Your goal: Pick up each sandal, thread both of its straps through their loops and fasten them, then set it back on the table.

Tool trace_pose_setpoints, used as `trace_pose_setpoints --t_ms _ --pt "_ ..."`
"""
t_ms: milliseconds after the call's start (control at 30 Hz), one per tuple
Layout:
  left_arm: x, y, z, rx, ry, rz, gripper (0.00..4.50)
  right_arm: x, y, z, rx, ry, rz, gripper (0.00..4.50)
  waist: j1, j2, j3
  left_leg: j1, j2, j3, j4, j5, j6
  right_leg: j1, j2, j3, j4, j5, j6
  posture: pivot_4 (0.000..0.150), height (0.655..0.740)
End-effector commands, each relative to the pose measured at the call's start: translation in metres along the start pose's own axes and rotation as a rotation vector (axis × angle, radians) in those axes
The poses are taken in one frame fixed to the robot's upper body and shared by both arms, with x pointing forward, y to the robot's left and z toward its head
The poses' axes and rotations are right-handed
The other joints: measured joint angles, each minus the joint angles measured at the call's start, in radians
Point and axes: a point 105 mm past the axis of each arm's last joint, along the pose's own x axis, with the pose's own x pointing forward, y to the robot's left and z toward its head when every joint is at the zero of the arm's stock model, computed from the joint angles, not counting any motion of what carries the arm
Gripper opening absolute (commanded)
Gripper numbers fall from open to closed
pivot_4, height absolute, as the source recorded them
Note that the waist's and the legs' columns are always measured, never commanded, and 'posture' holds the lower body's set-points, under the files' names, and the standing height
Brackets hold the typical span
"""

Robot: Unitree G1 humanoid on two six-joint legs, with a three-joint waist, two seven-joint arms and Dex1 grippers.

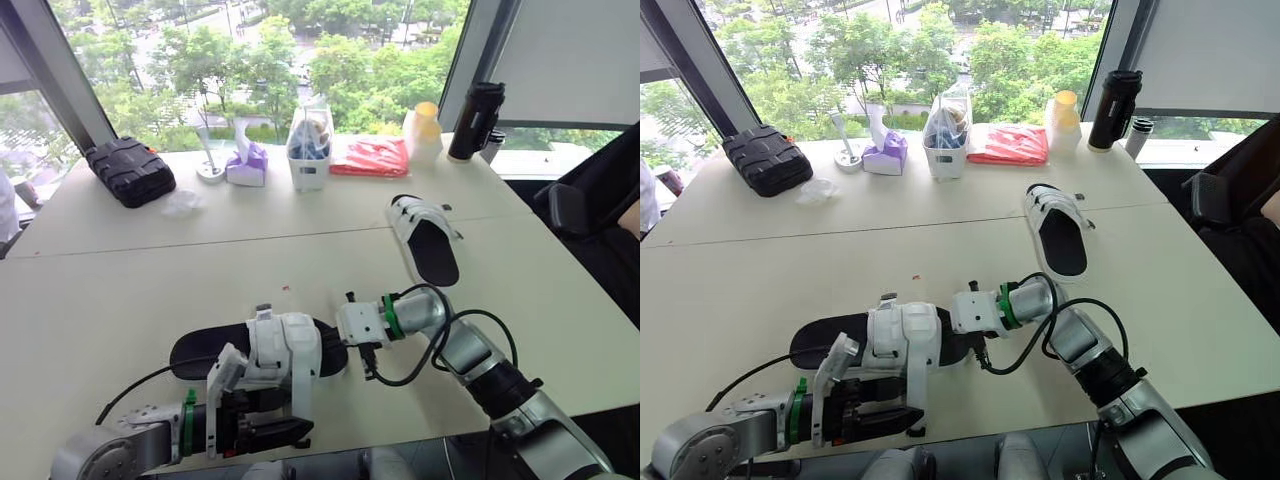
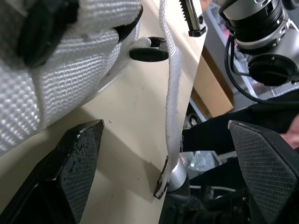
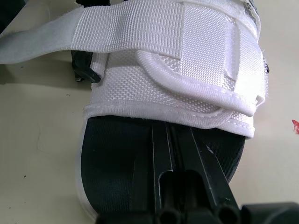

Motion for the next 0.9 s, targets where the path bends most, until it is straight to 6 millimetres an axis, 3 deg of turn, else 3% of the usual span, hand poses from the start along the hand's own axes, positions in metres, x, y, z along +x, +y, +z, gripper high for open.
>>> trace_pose_setpoints --t_ms 33,233,267,333,567,700,800,900 --pt "0.009 0.001 -0.004 -0.007 0.003 -0.003 4.43 0.011 0.027 -0.013 0.049 0.041 0.109 0.00 0.002 0.000 -0.001 0.000 0.000 0.000 0.000 0.000 0.000 0.000 0.000 0.000 0.000 0.000 0.000 0.150 0.7400" --pt "0.018 -0.001 0.000 -0.004 -0.008 -0.024 4.43 0.010 0.030 -0.013 0.054 0.048 0.112 0.00 0.003 0.000 -0.002 0.000 0.000 0.000 0.000 0.000 0.000 0.001 0.000 0.000 0.000 0.000 0.000 0.150 0.7400" --pt "0.019 0.000 0.000 -0.003 -0.006 -0.024 4.20 0.010 0.030 -0.013 0.055 0.049 0.112 0.00 0.003 0.000 -0.003 0.000 0.000 0.000 0.000 0.000 0.000 0.001 0.000 0.000 0.000 0.000 0.000 0.150 0.7400" --pt "0.019 0.001 0.000 -0.005 -0.002 -0.024 3.63 0.010 0.030 -0.013 0.055 0.050 0.111 0.00 0.002 0.000 -0.003 0.000 0.000 0.000 0.000 0.000 0.000 0.001 0.000 0.000 0.000 0.000 0.000 0.150 0.7400" --pt "0.013 0.002 -0.001 -0.017 0.017 -0.027 0.04 0.010 0.029 -0.014 0.059 0.053 0.107 0.00 0.001 0.000 -0.003 -0.001 0.000 0.000 0.000 0.000 0.000 0.000 0.000 0.000 -0.001 0.000 0.000 0.150 0.7400" --pt "0.005 -0.010 0.005 -0.081 0.003 -0.099 0.04 0.010 0.028 -0.014 0.058 0.053 0.105 0.00 0.001 0.000 -0.002 -0.001 0.000 -0.001 0.000 0.000 0.000 0.000 0.000 0.000 -0.001 0.000 0.000 0.150 0.7400" --pt "-0.011 -0.019 0.043 -0.190 -0.147 -0.225 0.04 0.010 0.028 -0.015 0.056 0.054 0.105 0.00 0.002 -0.001 -0.002 -0.001 0.002 -0.001 0.000 0.000 0.000 0.000 0.000 -0.001 0.000 0.000 0.000 0.150 0.7400" --pt "-0.018 -0.014 0.060 -0.181 -0.166 -0.226 0.04 0.010 0.027 -0.015 0.055 0.054 0.106 0.00 0.000 0.000 -0.002 -0.001 0.002 -0.003 0.000 0.000 0.000 0.000 0.000 -0.003 0.000 0.000 0.000 0.150 0.7400"
